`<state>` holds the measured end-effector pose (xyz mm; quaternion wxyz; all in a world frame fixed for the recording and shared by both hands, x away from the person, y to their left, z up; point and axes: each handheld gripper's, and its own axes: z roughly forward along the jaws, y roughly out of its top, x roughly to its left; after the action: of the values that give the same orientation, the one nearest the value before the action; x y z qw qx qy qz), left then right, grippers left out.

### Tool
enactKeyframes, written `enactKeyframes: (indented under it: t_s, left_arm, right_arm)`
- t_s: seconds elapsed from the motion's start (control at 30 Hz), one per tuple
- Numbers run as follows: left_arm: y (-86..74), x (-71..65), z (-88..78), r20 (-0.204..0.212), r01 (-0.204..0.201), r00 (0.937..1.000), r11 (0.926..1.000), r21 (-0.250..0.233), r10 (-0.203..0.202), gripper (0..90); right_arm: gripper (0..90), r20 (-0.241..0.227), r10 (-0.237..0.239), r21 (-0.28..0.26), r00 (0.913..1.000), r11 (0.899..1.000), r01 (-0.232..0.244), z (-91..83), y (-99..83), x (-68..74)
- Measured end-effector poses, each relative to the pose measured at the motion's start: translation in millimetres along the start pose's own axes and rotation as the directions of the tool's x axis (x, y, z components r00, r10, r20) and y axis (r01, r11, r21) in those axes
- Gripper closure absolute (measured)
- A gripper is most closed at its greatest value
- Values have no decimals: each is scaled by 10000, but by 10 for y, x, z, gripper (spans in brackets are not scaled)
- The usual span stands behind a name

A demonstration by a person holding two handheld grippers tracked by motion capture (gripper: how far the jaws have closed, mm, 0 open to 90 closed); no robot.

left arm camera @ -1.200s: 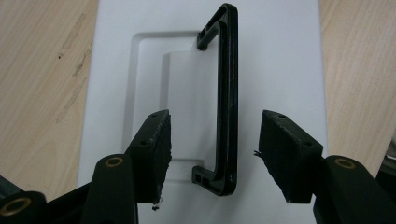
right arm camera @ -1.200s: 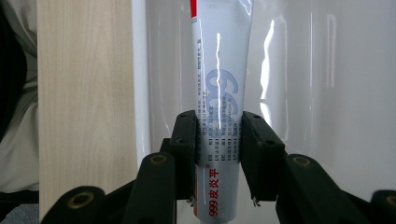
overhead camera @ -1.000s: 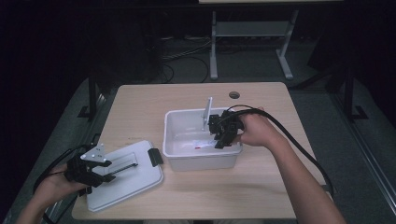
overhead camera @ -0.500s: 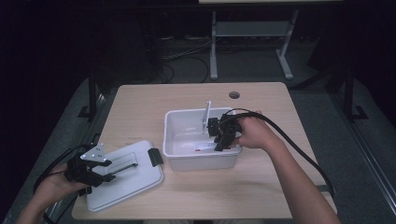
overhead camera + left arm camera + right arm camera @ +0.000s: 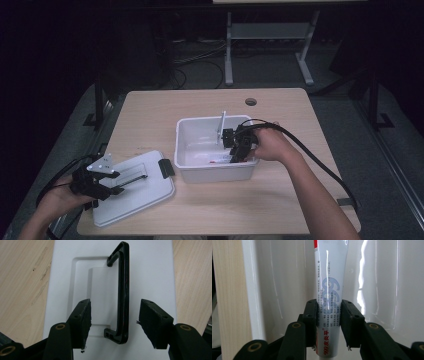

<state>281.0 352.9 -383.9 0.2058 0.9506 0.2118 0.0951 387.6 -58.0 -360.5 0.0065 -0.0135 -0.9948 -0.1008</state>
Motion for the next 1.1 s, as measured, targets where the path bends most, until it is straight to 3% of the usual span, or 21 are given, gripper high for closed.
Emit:
enactKeyframes:
  t_s: [0.4,0.47,0.8,1.1]
  left_arm:
    - [5,-1,-9,-30,-27,10000,10000,7,27,425]
    - [5,0,-10,-37,-23,10000,10000,1,23,425]
    - [35,-2,10,5,-65,10000,10000,33,65,425]
    - [86,2,7,-36,-149,9999,9999,26,149,422]
  right_arm:
    - [634,-4,-31,137,10000,9999,31,44,13,0]
    - [612,134,145,6,9998,9999,-146,13,13,1]
    - [602,467,89,-359,9989,9993,-73,-118,-37,40]
    - [591,768,335,-777,9965,9966,-275,-370,-140,90]
